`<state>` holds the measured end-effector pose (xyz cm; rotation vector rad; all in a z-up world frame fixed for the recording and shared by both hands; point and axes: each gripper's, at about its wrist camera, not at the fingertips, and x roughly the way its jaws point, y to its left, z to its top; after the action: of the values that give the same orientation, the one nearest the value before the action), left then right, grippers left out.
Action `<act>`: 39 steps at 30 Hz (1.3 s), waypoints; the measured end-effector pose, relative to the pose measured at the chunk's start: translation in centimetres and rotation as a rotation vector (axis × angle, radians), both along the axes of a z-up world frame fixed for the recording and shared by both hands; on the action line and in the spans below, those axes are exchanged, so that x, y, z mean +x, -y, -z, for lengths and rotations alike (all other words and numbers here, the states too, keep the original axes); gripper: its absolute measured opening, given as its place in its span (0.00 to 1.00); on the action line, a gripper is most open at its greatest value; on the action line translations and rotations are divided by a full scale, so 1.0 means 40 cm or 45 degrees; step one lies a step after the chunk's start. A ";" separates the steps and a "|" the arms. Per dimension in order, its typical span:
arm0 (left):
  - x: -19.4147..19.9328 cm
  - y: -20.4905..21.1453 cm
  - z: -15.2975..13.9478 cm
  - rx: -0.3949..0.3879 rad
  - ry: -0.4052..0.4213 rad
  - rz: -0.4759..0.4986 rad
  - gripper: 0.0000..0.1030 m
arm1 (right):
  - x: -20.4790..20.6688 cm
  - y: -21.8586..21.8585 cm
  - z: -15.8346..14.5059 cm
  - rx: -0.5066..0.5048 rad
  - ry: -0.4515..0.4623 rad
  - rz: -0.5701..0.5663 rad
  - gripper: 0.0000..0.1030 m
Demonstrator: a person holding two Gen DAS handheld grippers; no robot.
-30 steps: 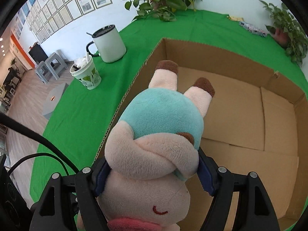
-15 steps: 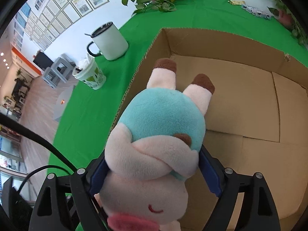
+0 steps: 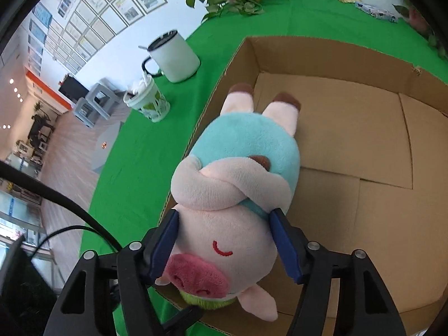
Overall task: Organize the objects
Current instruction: 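Lift the plush pig and carry it over the large cardboard box, then lower the plush pig into the box corner and open the right gripper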
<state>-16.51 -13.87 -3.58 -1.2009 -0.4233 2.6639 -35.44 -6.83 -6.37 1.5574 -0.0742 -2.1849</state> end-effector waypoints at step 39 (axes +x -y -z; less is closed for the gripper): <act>0.308 -0.248 -0.187 -0.279 -0.406 -0.068 0.57 | 0.676 -0.579 -0.192 0.134 -0.665 0.350 0.93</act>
<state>-4.20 -3.96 3.92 -0.7970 -0.1163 2.9387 -8.40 16.32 1.30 1.0249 -0.0082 -2.7852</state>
